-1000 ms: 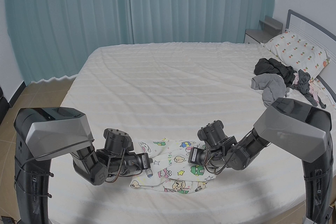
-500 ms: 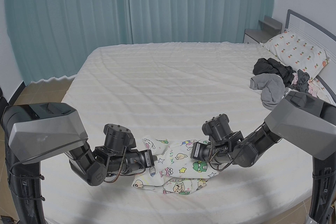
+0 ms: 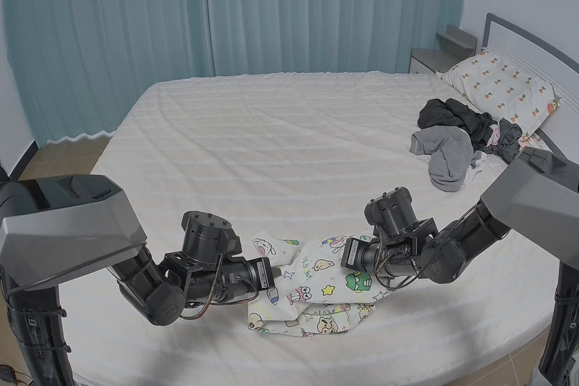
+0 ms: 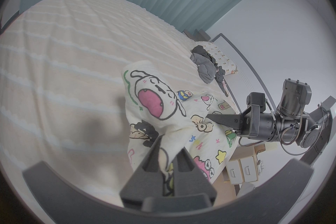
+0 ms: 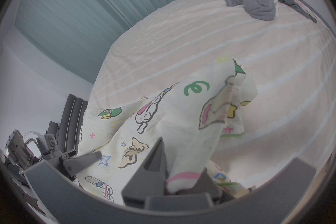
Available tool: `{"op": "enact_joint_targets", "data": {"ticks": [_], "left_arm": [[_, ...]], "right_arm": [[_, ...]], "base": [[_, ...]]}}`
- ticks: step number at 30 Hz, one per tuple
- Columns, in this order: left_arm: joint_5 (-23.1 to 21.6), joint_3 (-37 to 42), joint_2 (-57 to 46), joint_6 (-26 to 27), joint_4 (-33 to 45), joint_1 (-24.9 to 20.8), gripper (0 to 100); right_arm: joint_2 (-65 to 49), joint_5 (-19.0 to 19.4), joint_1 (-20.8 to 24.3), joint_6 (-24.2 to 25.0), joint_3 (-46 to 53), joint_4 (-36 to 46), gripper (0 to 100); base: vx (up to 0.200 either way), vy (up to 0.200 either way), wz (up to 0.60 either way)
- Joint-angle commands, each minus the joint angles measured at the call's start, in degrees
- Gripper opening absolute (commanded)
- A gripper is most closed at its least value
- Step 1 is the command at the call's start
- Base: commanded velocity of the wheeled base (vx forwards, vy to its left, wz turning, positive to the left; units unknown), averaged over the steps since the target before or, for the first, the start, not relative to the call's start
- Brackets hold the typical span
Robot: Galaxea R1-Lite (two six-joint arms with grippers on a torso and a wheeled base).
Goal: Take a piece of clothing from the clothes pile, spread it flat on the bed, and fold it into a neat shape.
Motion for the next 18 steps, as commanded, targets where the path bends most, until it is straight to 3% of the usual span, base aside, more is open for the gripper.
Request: {"op": "enact_joint_targets", "data": {"ticks": [1,18], "left_arm": [[-0.05,-0.34,-0.22,-0.25,-0.03,-0.89,0],[-0.05,-1.39,0.39,-2.09,-0.11,-2.38,0]], "right_arm": [[-2.24,-0.04,-0.42,-0.07,1.51,0.07,0],[-3.74,-0.04,-2.53,-1.38,3.53,0.6,0]], "base": [[0.0,-0.2,0.0],[0.0,-0.2,0.0]]}}
